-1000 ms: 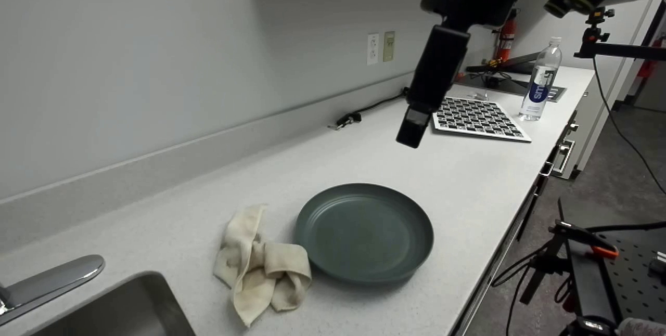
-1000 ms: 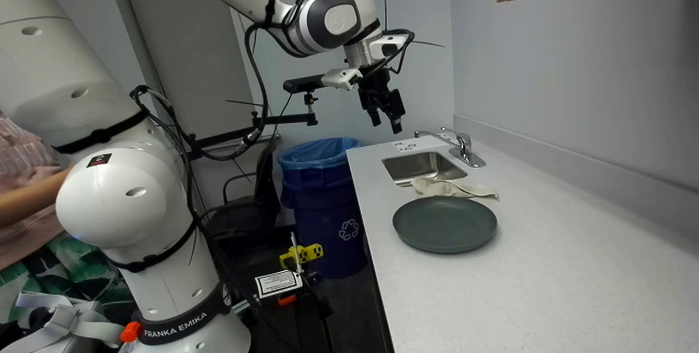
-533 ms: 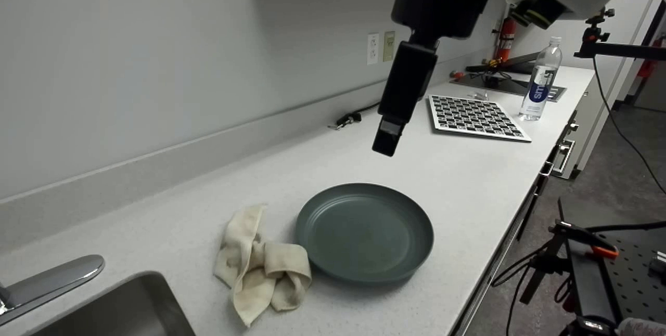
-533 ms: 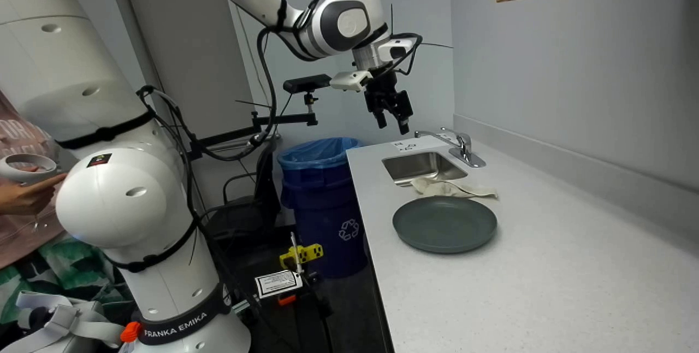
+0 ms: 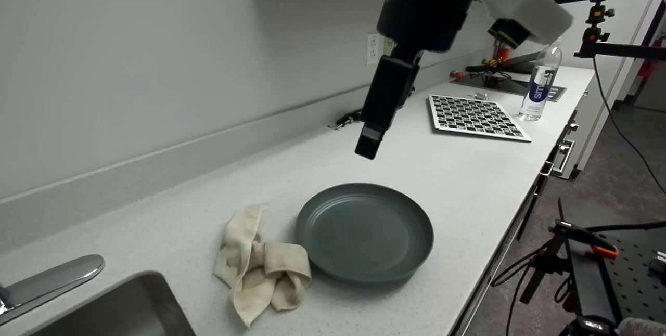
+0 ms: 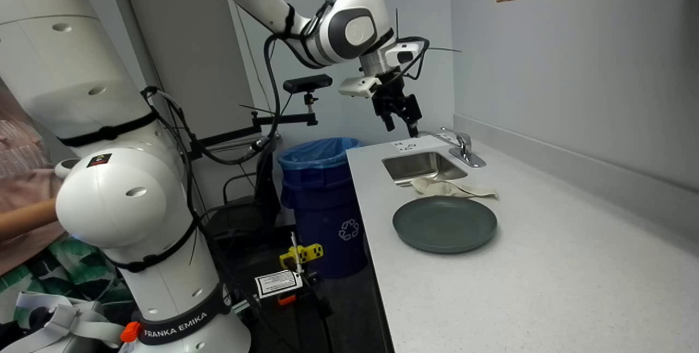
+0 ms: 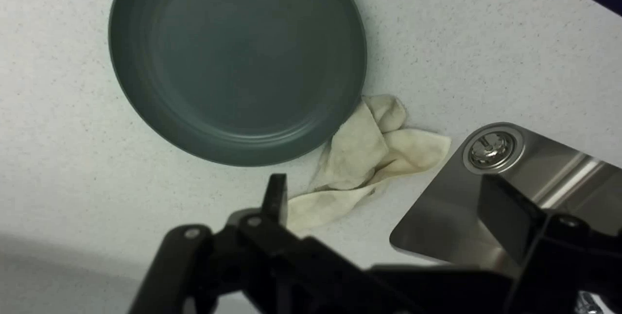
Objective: Use the towel to wipe the plate
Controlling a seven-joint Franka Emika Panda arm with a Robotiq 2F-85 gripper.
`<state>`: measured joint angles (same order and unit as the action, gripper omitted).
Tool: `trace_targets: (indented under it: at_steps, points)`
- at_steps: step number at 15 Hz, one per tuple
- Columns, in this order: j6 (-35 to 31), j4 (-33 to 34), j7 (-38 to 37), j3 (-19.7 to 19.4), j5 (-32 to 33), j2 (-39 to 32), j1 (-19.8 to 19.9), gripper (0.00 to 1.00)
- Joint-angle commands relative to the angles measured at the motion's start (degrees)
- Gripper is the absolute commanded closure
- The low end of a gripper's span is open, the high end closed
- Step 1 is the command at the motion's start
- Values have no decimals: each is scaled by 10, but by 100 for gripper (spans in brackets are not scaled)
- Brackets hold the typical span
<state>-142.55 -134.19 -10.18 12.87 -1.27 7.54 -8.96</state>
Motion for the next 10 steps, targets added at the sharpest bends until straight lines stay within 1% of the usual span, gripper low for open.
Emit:
trace_targets:
  at_steps: [1,5,7,10]
  points:
    - [-61,45,11,-6,31,-76,0,0]
    - [-110,95,4,-11,66,-157,-8,0]
    - [-119,128,5,-17,75,-197,-13,0]
    - [-114,177,1,-21,77,-254,-27,0]
